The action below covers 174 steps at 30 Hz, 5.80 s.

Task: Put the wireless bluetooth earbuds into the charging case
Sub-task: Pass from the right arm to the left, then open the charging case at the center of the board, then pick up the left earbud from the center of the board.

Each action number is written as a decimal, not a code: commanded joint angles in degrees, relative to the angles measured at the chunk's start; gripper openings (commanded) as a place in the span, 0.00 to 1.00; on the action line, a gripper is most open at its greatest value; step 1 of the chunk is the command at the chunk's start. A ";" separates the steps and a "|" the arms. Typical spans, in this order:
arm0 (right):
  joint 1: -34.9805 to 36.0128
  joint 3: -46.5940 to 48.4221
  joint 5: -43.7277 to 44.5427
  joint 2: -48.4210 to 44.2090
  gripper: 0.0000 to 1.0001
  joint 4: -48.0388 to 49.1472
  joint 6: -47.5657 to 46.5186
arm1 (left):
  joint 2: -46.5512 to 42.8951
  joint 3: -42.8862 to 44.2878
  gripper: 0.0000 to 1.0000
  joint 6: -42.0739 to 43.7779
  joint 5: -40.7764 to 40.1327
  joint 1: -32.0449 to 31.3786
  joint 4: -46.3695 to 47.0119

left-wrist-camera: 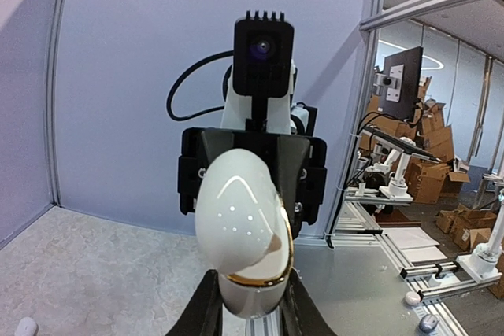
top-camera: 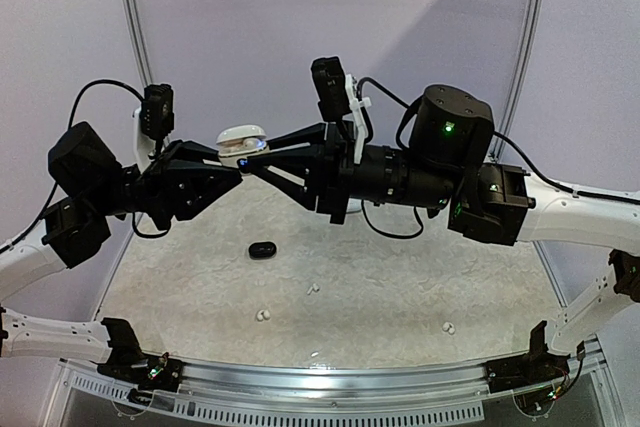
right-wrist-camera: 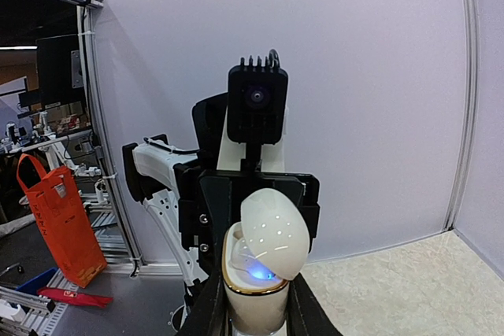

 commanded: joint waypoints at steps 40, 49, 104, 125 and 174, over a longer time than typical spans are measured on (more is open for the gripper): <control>0.08 11.84 3.68 2.06 0.94 -27.41 -5.30 | -1.85 1.07 0.00 14.53 -1.28 -0.91 -21.54; 0.10 16.29 5.36 6.69 0.94 -33.45 -6.61 | -1.86 1.60 0.00 15.18 -1.13 -0.92 -22.14; -3.66 17.23 6.03 8.89 0.88 -31.63 3.15 | -7.26 -14.66 0.00 10.35 -3.27 2.46 -16.05; -10.37 27.01 28.13 29.87 0.67 -62.68 35.08 | -17.50 -20.99 0.00 7.94 -17.88 10.04 -14.47; -5.93 25.09 25.25 47.37 0.59 -76.13 32.35 | -17.79 -20.86 0.00 7.63 -16.50 11.04 -13.24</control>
